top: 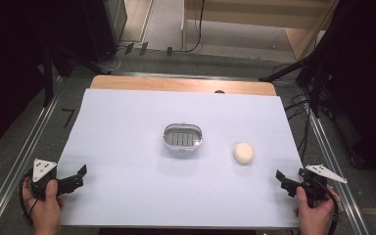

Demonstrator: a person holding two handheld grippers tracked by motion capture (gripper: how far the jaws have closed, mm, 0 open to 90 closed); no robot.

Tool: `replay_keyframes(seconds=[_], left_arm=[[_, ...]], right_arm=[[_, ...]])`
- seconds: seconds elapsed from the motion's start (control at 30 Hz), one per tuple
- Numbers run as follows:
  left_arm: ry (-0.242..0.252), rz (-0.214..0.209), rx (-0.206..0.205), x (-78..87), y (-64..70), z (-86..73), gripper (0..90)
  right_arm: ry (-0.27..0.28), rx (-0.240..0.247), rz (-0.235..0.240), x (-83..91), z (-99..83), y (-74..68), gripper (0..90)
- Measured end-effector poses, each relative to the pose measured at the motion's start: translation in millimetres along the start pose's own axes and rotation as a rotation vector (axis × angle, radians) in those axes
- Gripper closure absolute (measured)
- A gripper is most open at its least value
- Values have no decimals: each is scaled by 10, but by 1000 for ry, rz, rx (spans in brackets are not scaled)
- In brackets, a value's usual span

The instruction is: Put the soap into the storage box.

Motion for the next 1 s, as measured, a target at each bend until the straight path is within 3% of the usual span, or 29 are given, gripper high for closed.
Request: replay_keyframes(seconds=[0.17, 0.37, 0.6, 0.8, 0.83, 1.0], left_arm=[[-7, -3, -2, -5, 4, -1, 3], [-15, -8, 0, -12, 1, -1, 3], [-10, -17, 9, -6, -2, -2, 3], [-10, -19, 11, -6, -5, -2, 3], [-11, -18, 12, -7, -6, -2, 3], [-11, -16, 8, -4, -6, -2, 3]], right_arm=[[10, -10, 11, 21, 11, 5, 114], [-27, 38, 13, 10, 49, -50, 131], [-18, 60, 65, 4, 126, -139, 129], [-34, 59, 52, -28, 132, -230, 56], [-50, 58, 73, -55, 133, -267, 11], [-48, 44, 110, -75, 185, -337, 8]])
Point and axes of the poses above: each handheld gripper's, and its own axes: x roughly backward along the jaws, z roughly out of its top, y roughly to its right, the point moved 6 cm from there along -x, roughly forward along the jaws, and after that the axes turned 15 degrees about z, right-handed, at the moved point
